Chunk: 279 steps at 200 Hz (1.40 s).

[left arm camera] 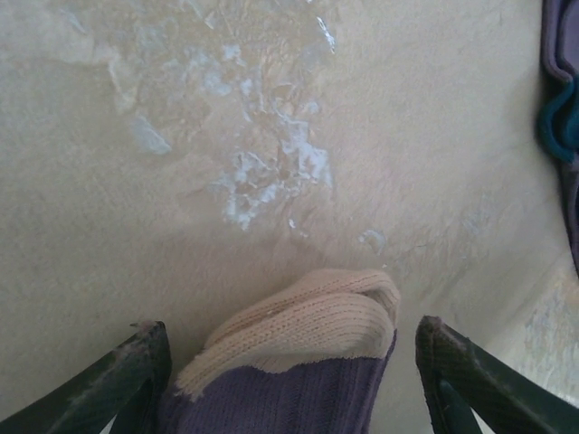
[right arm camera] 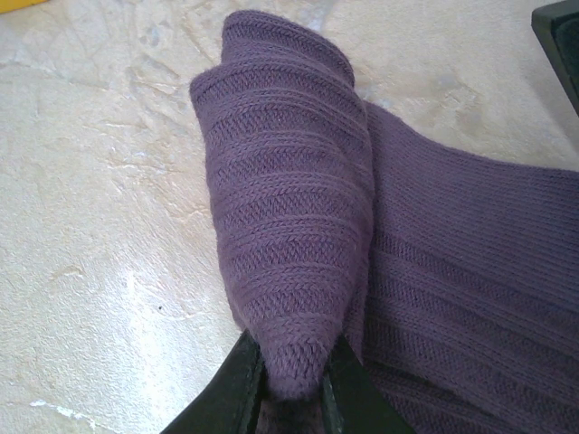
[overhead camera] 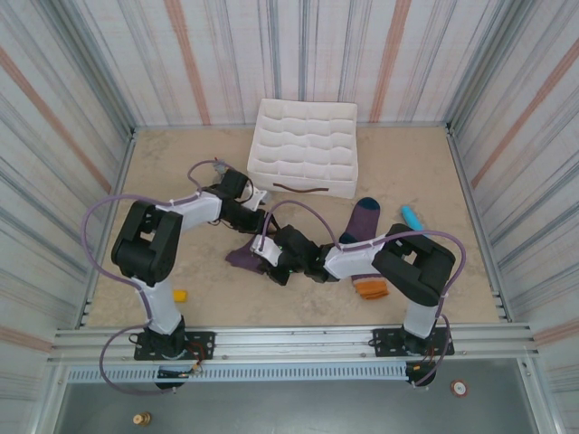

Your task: Roll the socks

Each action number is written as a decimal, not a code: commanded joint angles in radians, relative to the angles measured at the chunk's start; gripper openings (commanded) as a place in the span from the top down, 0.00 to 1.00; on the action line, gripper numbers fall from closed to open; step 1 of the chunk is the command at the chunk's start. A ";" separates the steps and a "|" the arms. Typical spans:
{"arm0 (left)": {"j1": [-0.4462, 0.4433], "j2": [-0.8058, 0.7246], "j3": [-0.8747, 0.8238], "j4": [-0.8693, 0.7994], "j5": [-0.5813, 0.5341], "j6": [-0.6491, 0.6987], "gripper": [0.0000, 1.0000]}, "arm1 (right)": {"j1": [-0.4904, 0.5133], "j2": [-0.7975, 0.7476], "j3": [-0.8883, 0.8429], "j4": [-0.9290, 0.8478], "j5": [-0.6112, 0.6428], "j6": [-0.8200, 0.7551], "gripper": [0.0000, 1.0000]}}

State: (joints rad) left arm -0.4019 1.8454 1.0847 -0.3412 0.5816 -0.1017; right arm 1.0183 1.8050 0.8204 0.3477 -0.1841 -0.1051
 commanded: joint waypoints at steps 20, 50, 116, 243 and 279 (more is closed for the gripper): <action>-0.014 0.044 0.001 -0.079 -0.007 0.030 0.32 | -0.016 0.014 -0.026 -0.076 -0.004 0.030 0.94; -0.028 0.052 0.002 -0.089 -0.068 0.019 0.41 | -0.035 0.012 -0.030 -0.064 -0.020 0.050 0.94; -0.038 0.055 0.000 -0.065 -0.163 -0.053 0.86 | -0.040 0.019 -0.032 -0.078 -0.039 0.073 0.94; 0.021 -0.070 -0.064 -0.076 -0.304 -0.208 1.00 | -0.160 0.086 0.047 -0.193 -0.300 0.189 0.94; 0.037 -0.118 -0.110 -0.064 -0.335 -0.250 1.00 | -0.204 0.132 0.090 -0.211 -0.375 0.258 0.94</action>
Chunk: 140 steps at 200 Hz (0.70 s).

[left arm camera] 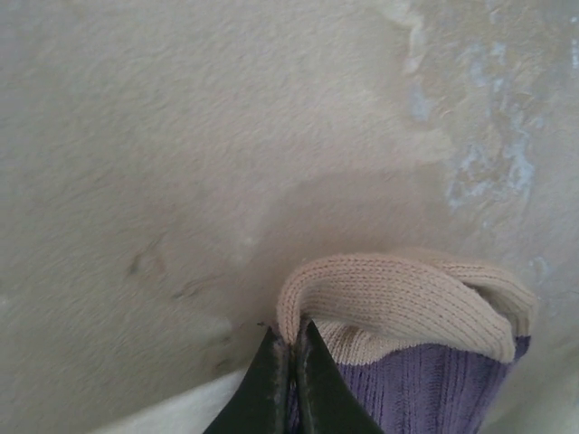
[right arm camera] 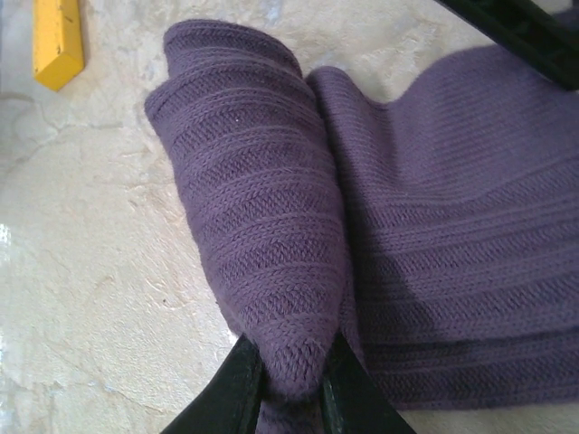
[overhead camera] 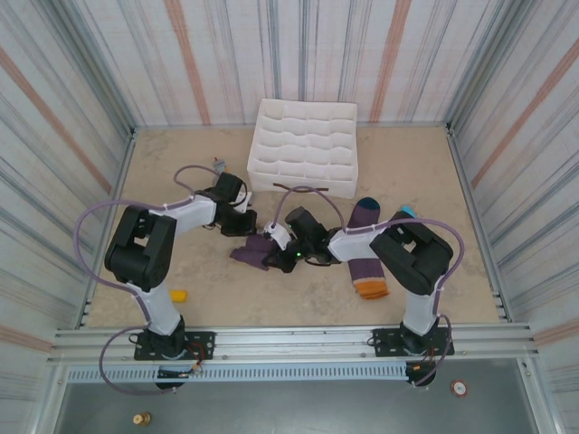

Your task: Roll the socks

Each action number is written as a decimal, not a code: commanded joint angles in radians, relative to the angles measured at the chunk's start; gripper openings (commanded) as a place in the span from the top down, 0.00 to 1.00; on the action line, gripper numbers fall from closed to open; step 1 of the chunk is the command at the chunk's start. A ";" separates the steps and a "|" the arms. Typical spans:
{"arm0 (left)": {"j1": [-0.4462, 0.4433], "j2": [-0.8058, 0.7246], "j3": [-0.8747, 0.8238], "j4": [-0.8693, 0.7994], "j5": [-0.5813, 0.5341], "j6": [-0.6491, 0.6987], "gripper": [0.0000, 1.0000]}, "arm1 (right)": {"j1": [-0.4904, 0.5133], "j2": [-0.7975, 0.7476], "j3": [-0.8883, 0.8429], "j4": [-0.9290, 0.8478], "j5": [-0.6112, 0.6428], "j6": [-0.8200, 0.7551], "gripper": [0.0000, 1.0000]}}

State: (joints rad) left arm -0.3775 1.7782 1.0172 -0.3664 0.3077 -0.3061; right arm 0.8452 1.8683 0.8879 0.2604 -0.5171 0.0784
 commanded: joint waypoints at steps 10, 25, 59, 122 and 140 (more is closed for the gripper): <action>0.015 -0.059 -0.052 -0.038 -0.072 -0.055 1.00 | -0.040 0.086 0.038 -0.133 -0.062 0.094 0.94; 0.017 -0.069 -0.065 -0.040 -0.090 -0.072 1.00 | -0.054 0.113 0.066 -0.155 -0.087 0.119 0.95; 0.020 -0.085 -0.092 -0.022 -0.107 -0.101 1.00 | -0.079 0.161 0.121 -0.209 -0.115 0.176 0.98; 0.040 -0.109 -0.082 -0.045 -0.145 -0.155 0.81 | -0.114 0.251 0.238 -0.407 -0.110 0.219 0.99; 0.046 -0.130 -0.075 -0.052 -0.142 -0.165 0.65 | -0.114 0.259 0.239 -0.426 -0.101 0.219 0.99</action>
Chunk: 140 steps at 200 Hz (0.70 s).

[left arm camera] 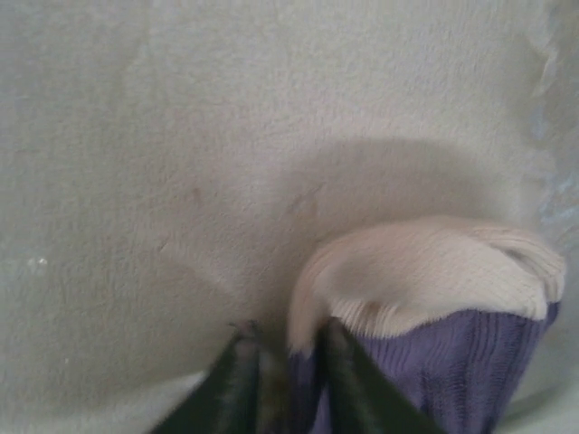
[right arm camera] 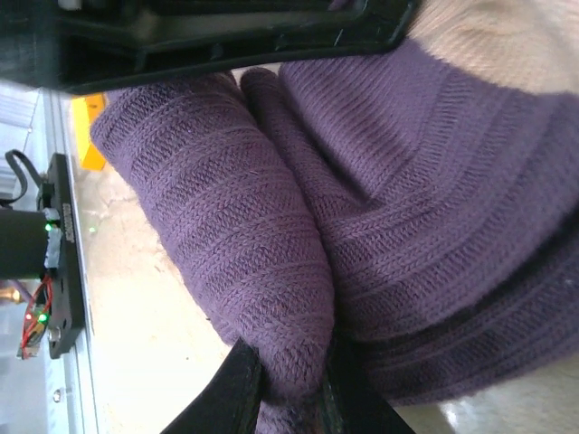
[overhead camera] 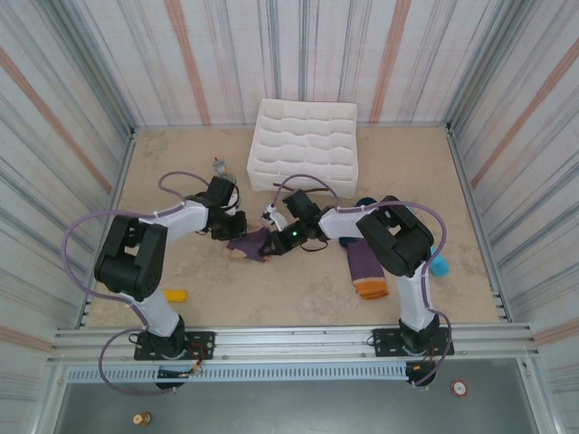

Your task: Roll the socks

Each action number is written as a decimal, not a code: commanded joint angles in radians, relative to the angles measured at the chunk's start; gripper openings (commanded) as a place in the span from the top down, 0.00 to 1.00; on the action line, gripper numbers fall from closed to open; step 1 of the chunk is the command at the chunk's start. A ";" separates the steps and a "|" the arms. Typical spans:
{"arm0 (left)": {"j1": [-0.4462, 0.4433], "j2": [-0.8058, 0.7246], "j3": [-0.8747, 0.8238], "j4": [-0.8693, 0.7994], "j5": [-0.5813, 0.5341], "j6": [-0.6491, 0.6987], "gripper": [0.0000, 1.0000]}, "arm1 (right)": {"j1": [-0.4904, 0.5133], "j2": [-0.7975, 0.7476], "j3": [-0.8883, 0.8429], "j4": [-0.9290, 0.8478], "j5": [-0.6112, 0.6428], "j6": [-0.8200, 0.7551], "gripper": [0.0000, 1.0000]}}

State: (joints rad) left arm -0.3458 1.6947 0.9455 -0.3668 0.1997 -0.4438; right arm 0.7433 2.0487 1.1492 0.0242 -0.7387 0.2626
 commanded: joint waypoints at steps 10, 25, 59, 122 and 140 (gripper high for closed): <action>0.017 -0.066 -0.001 -0.054 -0.029 -0.032 0.56 | -0.012 0.079 -0.029 -0.189 0.127 0.042 0.99; 0.018 -0.102 0.000 -0.061 -0.027 -0.041 0.37 | -0.014 0.081 -0.033 -0.197 0.134 0.055 1.00; 0.021 -0.223 -0.033 -0.046 -0.011 -0.099 0.31 | -0.032 0.093 -0.050 -0.176 0.126 0.121 1.00; -0.013 -0.479 -0.246 0.035 0.013 -0.315 0.29 | -0.074 0.103 -0.092 -0.109 0.081 0.267 1.00; -0.042 -0.546 -0.309 0.060 -0.002 -0.383 0.29 | -0.077 0.103 -0.089 -0.126 0.089 0.285 1.00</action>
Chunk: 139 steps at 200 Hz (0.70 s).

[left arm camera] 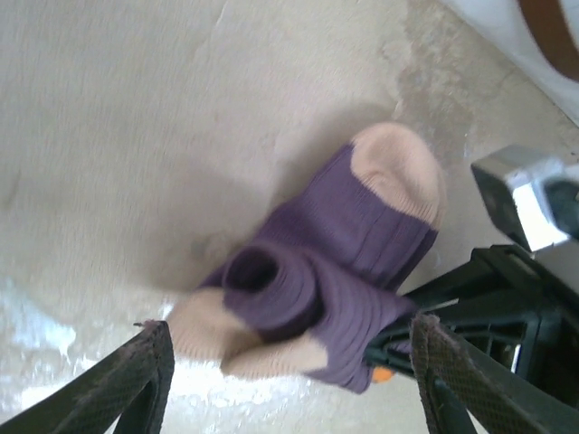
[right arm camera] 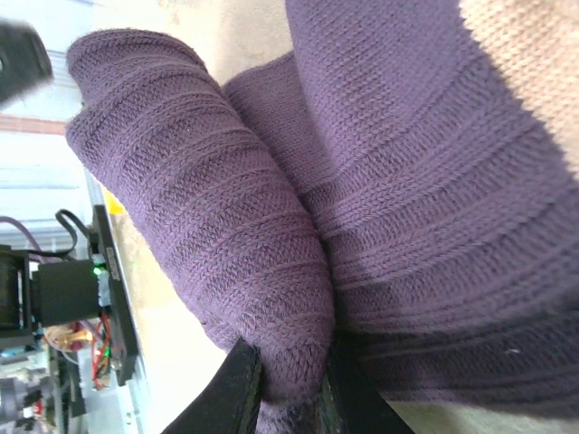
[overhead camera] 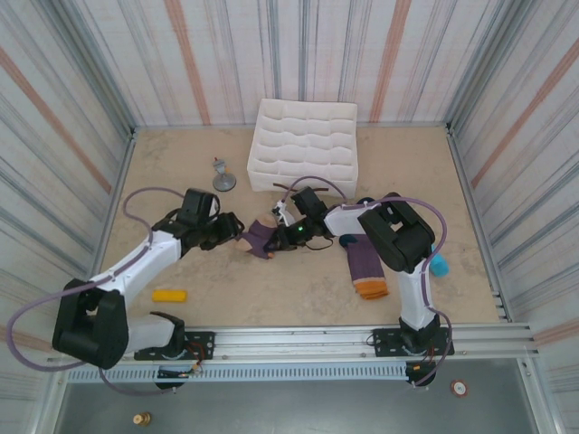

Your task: Roll the socks

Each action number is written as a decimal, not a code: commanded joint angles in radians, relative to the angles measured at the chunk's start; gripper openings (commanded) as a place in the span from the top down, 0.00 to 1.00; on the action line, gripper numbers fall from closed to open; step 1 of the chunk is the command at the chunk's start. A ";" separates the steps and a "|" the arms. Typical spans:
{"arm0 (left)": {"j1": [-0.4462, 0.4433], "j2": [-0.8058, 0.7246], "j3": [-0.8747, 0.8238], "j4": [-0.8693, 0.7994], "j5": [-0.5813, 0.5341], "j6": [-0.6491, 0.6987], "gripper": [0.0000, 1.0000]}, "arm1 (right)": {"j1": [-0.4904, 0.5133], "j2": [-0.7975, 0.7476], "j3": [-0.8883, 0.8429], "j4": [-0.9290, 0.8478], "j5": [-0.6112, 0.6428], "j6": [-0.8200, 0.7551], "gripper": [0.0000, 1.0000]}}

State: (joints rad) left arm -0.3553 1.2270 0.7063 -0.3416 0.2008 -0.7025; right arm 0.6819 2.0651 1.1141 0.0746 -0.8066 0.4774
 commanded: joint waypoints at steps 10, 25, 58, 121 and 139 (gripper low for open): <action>-0.054 -0.115 -0.109 0.054 -0.020 -0.165 0.30 | -0.018 0.090 -0.050 -0.182 0.158 0.081 1.00; -0.091 -0.165 -0.169 0.103 -0.050 -0.229 0.30 | -0.025 0.100 -0.052 -0.181 0.152 0.104 1.00; -0.144 -0.213 -0.290 0.243 -0.106 -0.362 0.31 | -0.032 0.114 -0.056 -0.173 0.147 0.134 1.00; -0.182 -0.066 -0.329 0.504 -0.141 -0.372 0.33 | -0.036 0.117 -0.052 -0.182 0.141 0.154 1.00; -0.183 0.002 -0.324 0.573 -0.140 -0.365 0.34 | -0.039 0.118 -0.052 -0.185 0.138 0.159 1.00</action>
State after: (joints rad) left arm -0.5327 1.1614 0.3748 0.0879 0.0906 -1.0714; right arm 0.6643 2.0842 1.1156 0.0875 -0.8436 0.5983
